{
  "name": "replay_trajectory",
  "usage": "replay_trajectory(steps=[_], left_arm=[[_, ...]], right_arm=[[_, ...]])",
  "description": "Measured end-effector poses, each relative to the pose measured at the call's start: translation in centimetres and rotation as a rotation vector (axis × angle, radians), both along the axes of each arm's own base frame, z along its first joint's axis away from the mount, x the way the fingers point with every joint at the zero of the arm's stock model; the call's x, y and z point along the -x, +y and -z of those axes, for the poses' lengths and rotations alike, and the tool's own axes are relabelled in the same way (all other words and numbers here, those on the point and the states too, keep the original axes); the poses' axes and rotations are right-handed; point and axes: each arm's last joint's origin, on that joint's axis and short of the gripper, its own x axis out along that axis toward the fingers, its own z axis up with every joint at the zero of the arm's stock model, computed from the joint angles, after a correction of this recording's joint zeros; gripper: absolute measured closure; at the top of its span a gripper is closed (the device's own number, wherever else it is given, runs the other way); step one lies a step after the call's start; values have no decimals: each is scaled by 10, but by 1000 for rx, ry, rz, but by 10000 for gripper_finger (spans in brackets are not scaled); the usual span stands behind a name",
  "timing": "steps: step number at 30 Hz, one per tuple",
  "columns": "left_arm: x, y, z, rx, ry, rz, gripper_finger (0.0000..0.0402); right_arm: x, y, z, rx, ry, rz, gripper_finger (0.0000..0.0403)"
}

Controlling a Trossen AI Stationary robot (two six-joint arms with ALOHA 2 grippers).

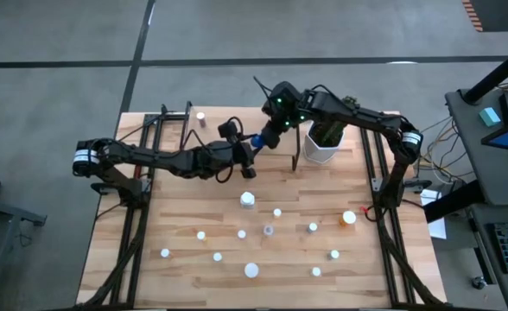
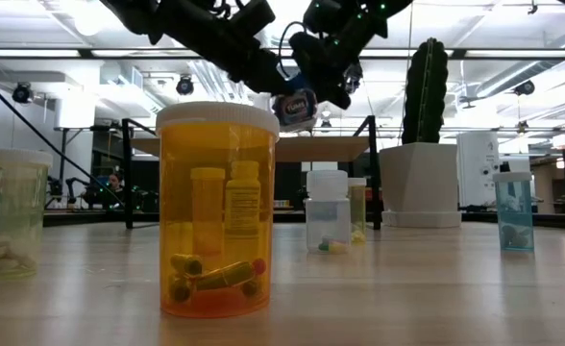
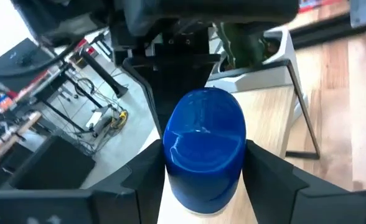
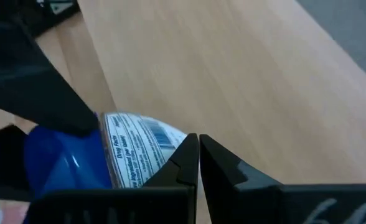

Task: Pick and place medicine bottles onto shelf by color
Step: Put the blue pill bottle on the shelf

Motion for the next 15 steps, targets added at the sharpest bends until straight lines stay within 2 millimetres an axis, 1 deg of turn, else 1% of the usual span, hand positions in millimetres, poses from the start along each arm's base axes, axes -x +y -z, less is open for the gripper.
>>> replay_trajectory(steps=[4, 8, 11, 15], left_arm=[[1, 0, 1, 80, -51, -30, 237], [4, 1, -3, 163, -140, -66, 237], [7, 0, -14, 220, -211, -85, 237], [16, 1, -34, 261, -198, -132, 237]], right_arm=[[-1, 0, -10, -8, -28, 18, 394], [-2, -1, -20, -10, -56, 42, 394], [-1, -2, -29, -5, -72, 78, 394], [4, -2, -42, 17, -45, 110, 394]])
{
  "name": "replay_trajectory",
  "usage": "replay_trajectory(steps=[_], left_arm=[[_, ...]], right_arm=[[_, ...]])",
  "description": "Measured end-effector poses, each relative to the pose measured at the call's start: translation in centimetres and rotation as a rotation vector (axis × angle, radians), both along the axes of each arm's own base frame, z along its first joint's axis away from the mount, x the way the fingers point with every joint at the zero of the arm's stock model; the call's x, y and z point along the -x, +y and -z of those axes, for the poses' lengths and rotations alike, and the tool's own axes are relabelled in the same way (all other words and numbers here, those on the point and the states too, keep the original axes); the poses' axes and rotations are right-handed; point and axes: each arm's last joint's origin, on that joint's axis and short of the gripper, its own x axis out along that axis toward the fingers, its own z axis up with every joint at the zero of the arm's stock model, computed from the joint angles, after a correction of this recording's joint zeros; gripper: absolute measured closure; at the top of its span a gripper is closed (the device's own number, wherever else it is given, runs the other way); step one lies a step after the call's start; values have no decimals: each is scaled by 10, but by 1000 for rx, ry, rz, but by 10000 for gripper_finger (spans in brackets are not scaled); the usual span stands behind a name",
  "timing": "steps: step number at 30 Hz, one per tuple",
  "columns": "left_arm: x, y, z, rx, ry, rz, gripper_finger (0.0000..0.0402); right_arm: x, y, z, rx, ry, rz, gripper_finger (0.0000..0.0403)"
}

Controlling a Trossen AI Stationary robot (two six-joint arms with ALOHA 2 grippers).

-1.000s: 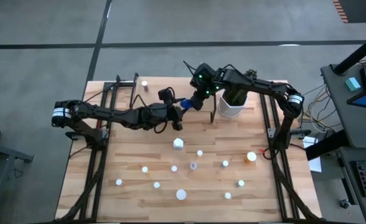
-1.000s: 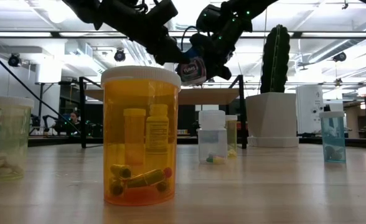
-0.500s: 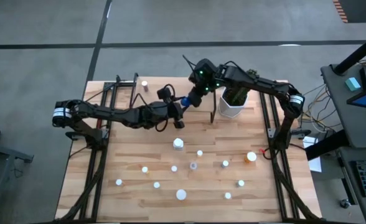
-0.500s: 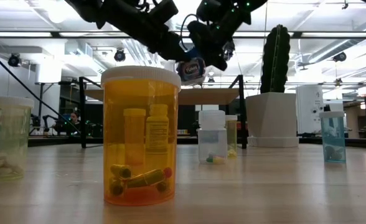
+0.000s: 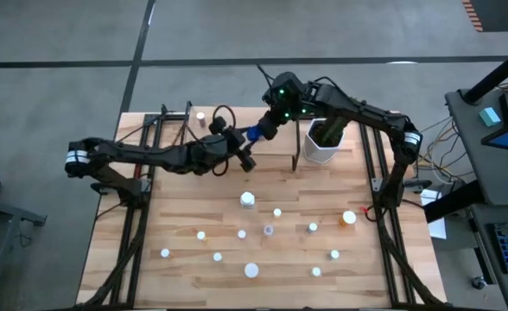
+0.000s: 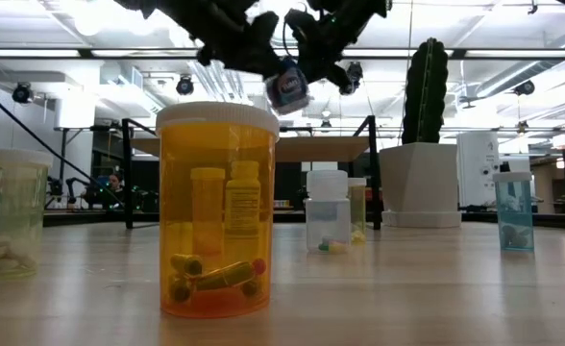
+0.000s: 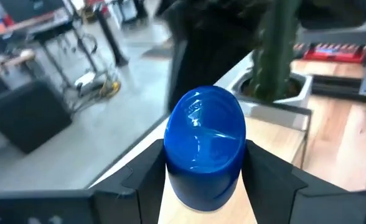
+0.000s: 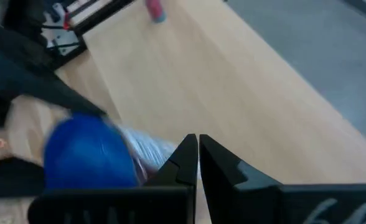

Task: Pick and place medicine bottles onto shelf by color
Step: Put the blue pill bottle on the shelf

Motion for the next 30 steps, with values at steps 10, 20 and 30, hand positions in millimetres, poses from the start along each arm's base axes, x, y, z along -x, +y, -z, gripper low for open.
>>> replay_trajectory(steps=[10, 20, 30], left_arm=[[23, 17, -17, 239, 235, -144, 237], [32, 45, -12, 443, 148, -235, 237], [32, 46, -12, 426, 169, -223, 199]], right_arm=[[18, 4, -34, 64, 100, 78, 394], [24, 14, -41, 42, 131, 74, 394], [19, 28, -39, 31, 140, 42, 394]])
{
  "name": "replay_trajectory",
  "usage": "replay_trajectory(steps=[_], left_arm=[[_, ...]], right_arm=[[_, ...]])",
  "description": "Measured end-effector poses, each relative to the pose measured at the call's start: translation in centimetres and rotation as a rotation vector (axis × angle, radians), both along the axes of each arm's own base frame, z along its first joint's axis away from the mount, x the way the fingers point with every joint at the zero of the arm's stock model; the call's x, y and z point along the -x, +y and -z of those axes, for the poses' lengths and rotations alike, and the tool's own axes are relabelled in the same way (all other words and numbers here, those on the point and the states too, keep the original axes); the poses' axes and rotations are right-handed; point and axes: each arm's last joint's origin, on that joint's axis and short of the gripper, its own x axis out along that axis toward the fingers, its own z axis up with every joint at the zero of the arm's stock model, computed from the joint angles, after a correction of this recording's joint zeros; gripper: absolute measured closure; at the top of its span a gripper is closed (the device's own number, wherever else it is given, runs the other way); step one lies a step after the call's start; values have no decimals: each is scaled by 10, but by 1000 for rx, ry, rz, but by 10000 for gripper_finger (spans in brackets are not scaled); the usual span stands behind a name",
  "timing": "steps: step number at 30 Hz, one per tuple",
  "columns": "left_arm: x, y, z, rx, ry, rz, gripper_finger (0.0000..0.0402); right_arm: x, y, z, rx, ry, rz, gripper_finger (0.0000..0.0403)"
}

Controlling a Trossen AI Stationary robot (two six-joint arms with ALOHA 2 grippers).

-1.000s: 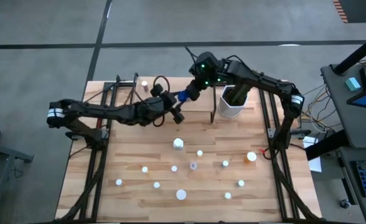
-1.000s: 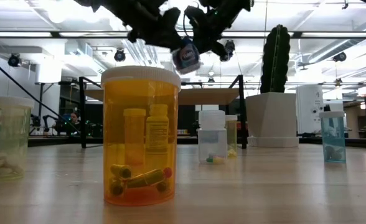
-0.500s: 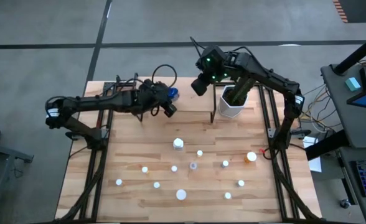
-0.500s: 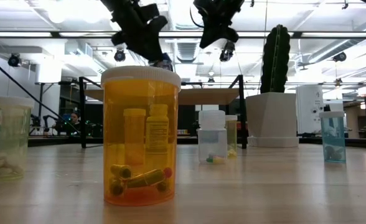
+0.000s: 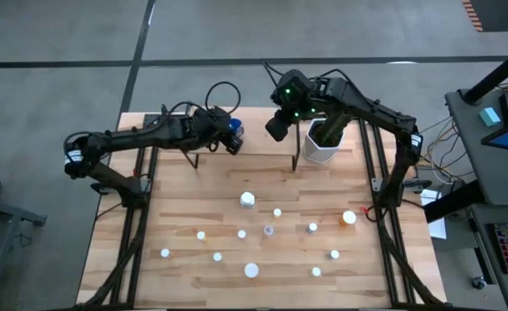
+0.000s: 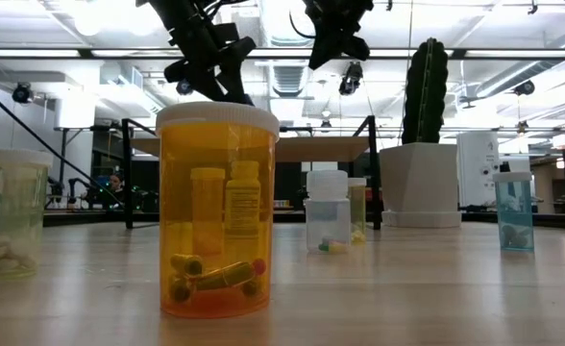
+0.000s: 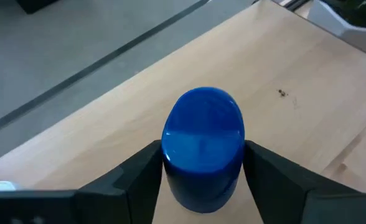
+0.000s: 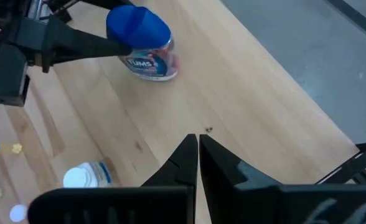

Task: Pick and place medicine bottles onto shelf by color
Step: Put the blue pill bottle on the shelf

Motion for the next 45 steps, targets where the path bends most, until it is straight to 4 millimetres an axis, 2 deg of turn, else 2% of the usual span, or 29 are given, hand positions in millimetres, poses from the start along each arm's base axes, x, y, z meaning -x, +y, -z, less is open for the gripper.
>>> replay_trajectory(steps=[5, 11, 17, 22, 25, 28, 34, 39, 45], left_arm=[[0, 0, 0, -8, 15, 12, 166], [2, -2, -7, -48, 55, 71, 158], [20, -9, -33, -64, -4, 121, 157], [41, -28, -51, 26, -117, 386, 167], [50, -36, -40, 49, -62, 475, 196], [51, -35, -19, 52, -18, 478, 249], [29, -29, 25, 33, -20, 444, 384], [21, -20, 40, -5, 59, 296, 392], [24, -17, 36, -37, 58, 246, 400]], right_arm=[[-2, 6, 0, -1, 4, -16, 394], [-1, 19, -1, -5, 33, -54, 394], [7, 52, -15, 14, 16, -158, 394], [21, 92, -23, 27, 20, -287, 394], [24, 109, -23, 26, -7, -328, 394], [21, 119, -21, 28, -74, -340, 394], [11, 123, -5, 24, -119, -339, 394], [8, 123, 11, -7, -70, -314, 394], [6, 123, 27, -28, -28, -300, 394]])
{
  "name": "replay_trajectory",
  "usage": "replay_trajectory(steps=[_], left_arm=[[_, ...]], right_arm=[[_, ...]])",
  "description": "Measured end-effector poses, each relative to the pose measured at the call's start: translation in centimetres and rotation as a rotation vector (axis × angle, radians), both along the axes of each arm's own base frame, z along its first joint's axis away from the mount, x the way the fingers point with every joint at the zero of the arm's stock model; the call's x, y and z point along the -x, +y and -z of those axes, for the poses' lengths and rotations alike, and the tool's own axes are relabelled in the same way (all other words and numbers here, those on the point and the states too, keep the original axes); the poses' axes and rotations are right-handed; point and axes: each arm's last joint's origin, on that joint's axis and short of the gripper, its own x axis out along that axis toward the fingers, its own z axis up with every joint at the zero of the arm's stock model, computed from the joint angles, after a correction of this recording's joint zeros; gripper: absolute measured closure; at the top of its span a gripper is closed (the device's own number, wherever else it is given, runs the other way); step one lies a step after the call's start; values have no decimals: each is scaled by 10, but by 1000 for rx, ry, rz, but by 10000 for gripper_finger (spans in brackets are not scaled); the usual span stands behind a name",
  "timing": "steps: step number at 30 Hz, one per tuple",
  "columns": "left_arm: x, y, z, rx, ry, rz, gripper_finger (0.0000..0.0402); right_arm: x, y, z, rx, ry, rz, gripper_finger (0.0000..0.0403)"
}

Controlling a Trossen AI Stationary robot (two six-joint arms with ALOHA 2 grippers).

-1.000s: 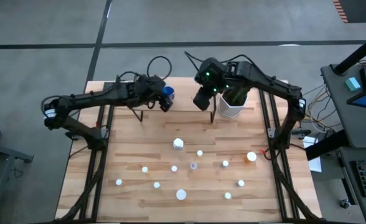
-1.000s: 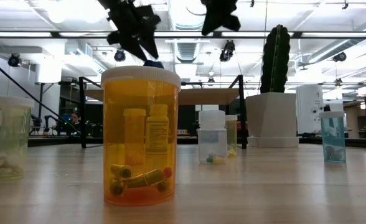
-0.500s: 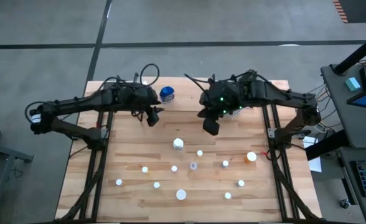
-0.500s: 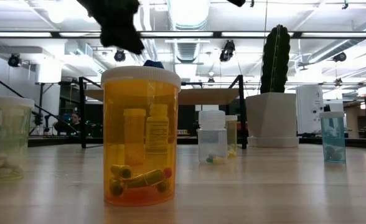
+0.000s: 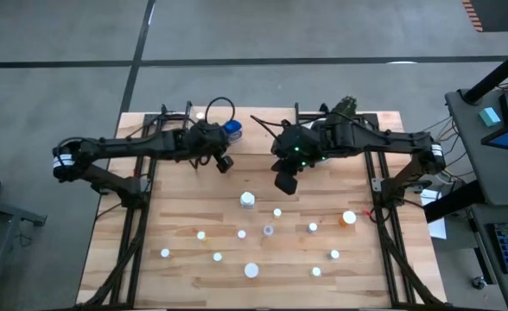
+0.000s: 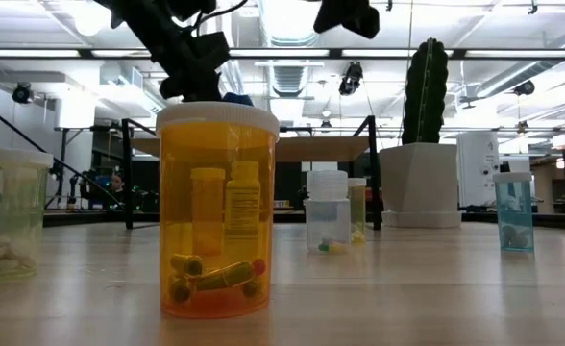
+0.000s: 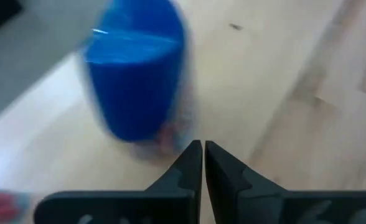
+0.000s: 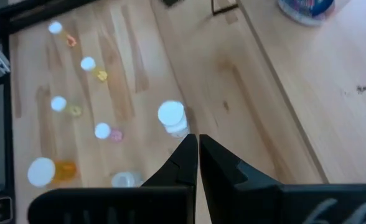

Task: Pick and place medicine bottles onto shelf by color
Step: Put the blue pill bottle on the shelf, then put the white pill bottle on the shelf

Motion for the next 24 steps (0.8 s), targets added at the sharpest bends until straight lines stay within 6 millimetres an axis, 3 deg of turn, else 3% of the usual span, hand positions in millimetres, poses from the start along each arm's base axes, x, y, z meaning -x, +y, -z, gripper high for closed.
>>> replay_trajectory(steps=[7, 12, 17, 24], left_arm=[[4, 5, -2, -51, 5, -75, 401], [3, -3, -8, 53, -65, -10, 401], [7, -25, -38, 178, -232, 143, 401], [31, -70, -77, 257, -444, 350, 401]], right_arm=[[-4, 0, 16, -2, 13, -2, 394], [-4, 1, 30, -9, 50, 0, 394], [-9, 14, 46, -61, 31, -23, 378], [-20, 39, 80, -8, -114, -151, 290]])
